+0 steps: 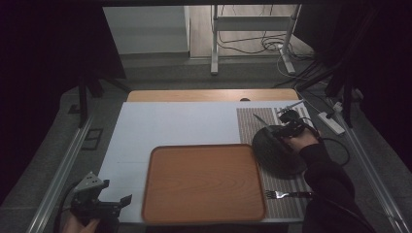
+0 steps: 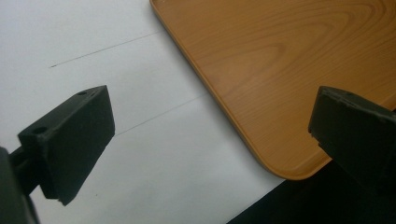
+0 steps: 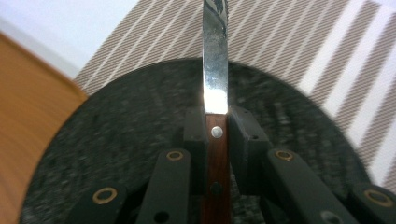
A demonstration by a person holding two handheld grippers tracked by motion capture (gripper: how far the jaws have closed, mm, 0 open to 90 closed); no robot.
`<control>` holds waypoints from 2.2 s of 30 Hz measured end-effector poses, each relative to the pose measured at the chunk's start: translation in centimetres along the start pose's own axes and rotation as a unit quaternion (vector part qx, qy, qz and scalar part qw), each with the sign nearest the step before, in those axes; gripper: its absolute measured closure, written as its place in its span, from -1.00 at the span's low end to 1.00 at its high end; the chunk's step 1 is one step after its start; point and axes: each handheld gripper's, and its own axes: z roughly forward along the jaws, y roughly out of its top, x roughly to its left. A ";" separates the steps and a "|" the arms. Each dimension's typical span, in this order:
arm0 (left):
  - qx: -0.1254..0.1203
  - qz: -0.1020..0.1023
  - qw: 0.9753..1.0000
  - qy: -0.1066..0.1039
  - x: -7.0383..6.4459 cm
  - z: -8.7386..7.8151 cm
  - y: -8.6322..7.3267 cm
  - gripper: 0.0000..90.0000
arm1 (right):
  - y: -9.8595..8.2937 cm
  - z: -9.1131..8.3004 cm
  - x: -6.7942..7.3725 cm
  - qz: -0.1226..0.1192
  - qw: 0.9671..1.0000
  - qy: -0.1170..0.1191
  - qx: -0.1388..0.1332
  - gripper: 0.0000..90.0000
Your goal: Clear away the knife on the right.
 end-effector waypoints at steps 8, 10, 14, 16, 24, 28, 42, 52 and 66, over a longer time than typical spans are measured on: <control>0.001 0.001 1.000 0.001 0.0 0.0 0.0 -0.98 | -0.6 -0.3 3.2 -0.010 1.000 0.020 -0.003 0.72; 0.000 0.001 1.000 0.000 0.0 0.0 0.0 -0.98 | -0.8 -0.4 3.8 -0.013 1.000 0.024 -0.003 0.72; 0.000 0.001 1.000 0.000 0.0 0.0 0.0 -0.98 | -1.3 -0.5 4.9 -0.013 0.999 0.030 -0.002 0.72; 0.000 0.000 1.000 0.000 0.0 0.0 0.0 -0.98 | -1.5 -0.5 5.3 -0.016 0.999 0.033 0.000 0.72; 0.000 0.001 1.000 0.001 0.0 0.0 0.0 -0.98 | -2.5 -1.1 7.7 -0.026 0.999 0.046 0.001 0.72; 0.001 0.002 1.000 0.001 -0.1 0.1 0.0 -0.98 | -3.0 -1.3 8.7 -0.028 0.998 0.060 0.000 0.72; 0.004 0.003 1.000 0.002 -0.1 0.1 0.1 -0.98 | -4.2 -1.7 12.4 -0.047 0.996 0.073 0.005 0.72; 0.004 0.003 1.000 0.002 -0.1 0.2 0.1 -0.98 | -4.5 -1.4 15.3 -0.070 0.994 0.086 0.012 0.72; 0.006 0.005 1.000 0.002 -0.1 0.2 0.2 -0.98 | -4.6 0.1 17.5 -0.082 0.993 0.082 0.016 0.72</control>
